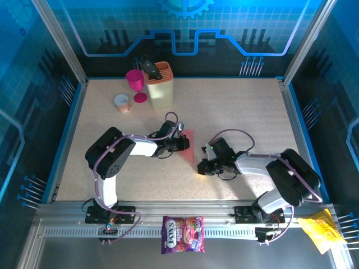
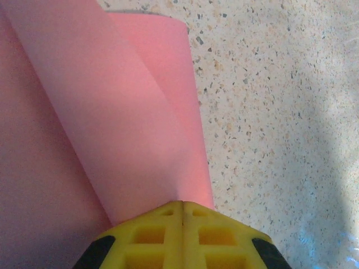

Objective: Fold a paper plane with a square sheet of paper (pick it up from the middle)
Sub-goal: Fourth fold the wing at the center of the table.

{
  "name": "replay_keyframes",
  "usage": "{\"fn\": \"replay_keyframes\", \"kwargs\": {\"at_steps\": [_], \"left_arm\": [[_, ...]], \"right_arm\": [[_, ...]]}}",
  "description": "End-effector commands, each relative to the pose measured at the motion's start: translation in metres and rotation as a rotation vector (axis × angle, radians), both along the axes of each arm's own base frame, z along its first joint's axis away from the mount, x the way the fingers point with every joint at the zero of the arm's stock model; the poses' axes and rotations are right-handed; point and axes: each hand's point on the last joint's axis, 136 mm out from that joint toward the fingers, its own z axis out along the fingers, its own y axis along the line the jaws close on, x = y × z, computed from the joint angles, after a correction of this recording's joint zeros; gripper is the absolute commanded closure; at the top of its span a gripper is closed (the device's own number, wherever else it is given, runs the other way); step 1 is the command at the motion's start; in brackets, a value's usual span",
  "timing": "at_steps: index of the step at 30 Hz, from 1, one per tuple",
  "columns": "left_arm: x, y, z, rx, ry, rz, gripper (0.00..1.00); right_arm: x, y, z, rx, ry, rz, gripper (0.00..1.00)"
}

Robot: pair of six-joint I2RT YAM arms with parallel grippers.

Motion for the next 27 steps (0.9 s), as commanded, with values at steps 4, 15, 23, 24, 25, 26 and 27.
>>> {"fn": "replay_keyframes", "kwargs": {"at_steps": [4,15,23,24,25,26,27], "left_arm": [[-0.019,0.036,-0.04,0.135,0.115,0.095,1.0],[-0.034,0.05,-0.044,0.194,0.168,0.208,1.0],[-0.034,0.051,-0.041,0.194,0.167,0.228,1.0],[-0.033,0.051,-0.04,0.194,0.163,0.231,1.0],[-0.033,0.051,-0.039,0.194,0.163,0.235,1.0],[-0.032,0.052,-0.038,0.192,0.161,0.24,1.0],[-0.032,0.051,-0.036,0.185,0.157,0.24,1.0]], "right_arm": [[0.004,-0.013,0.023,-0.037,0.052,-0.038,1.0],[0.06,0.051,0.046,0.049,-0.032,-0.03,1.0],[0.076,0.053,0.006,-0.007,0.008,-0.079,1.0],[0.078,0.05,0.001,-0.014,0.015,-0.093,1.0],[0.077,0.045,-0.007,-0.032,0.03,-0.106,1.0],[0.077,0.041,-0.012,-0.038,0.041,-0.119,1.0],[0.075,0.037,-0.017,-0.043,0.053,-0.132,1.0]]}}
